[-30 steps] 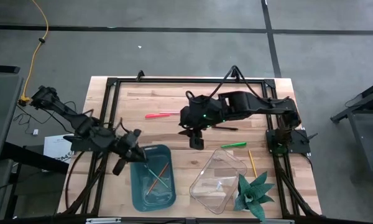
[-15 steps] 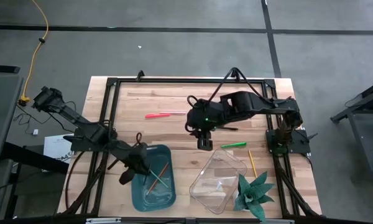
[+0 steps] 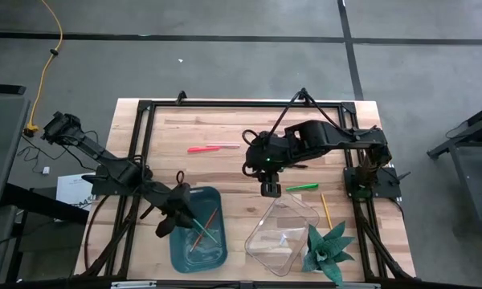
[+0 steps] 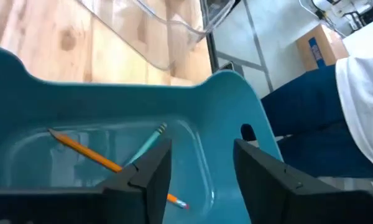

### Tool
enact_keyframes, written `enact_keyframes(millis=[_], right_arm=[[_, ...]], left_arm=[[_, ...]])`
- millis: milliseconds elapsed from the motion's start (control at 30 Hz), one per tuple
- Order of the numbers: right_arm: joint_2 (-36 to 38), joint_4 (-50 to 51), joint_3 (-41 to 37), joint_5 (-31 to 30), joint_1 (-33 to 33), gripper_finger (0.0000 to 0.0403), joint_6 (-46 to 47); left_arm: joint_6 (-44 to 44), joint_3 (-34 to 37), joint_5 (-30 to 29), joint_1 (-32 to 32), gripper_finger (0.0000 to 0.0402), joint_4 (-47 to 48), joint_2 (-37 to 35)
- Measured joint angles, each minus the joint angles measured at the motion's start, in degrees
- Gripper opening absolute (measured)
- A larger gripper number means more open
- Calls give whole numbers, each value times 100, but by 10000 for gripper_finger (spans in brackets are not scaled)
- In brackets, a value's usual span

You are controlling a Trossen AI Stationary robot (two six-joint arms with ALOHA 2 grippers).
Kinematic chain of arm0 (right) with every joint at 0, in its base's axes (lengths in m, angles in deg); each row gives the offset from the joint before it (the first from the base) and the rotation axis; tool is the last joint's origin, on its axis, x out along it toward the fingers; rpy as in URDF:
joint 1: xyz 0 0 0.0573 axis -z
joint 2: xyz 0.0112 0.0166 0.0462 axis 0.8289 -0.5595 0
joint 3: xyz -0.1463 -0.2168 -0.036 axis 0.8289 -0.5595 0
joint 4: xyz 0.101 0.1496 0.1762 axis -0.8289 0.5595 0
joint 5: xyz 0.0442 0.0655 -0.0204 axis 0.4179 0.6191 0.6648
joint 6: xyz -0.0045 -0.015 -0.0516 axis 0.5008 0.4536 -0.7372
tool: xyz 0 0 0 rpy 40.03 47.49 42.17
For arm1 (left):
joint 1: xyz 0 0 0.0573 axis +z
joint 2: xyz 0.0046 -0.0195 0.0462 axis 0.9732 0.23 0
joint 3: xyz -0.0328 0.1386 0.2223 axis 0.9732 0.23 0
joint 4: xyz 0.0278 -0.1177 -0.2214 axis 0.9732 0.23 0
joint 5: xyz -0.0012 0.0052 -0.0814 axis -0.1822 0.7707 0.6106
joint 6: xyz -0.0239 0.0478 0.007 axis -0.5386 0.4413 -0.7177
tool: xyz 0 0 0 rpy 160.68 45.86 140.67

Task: Sort pens & pencils
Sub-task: Put the yellow pencil into the blue bin

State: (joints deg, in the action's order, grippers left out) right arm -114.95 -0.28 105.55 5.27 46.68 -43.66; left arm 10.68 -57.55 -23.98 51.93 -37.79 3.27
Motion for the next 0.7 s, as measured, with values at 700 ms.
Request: enact_keyframes(millis=[700], right_arm=[[2655,-512,-1266,-1257,529,144,197]], left_arm=[[2861,-2172,-3666,11,95,1432,-921]])
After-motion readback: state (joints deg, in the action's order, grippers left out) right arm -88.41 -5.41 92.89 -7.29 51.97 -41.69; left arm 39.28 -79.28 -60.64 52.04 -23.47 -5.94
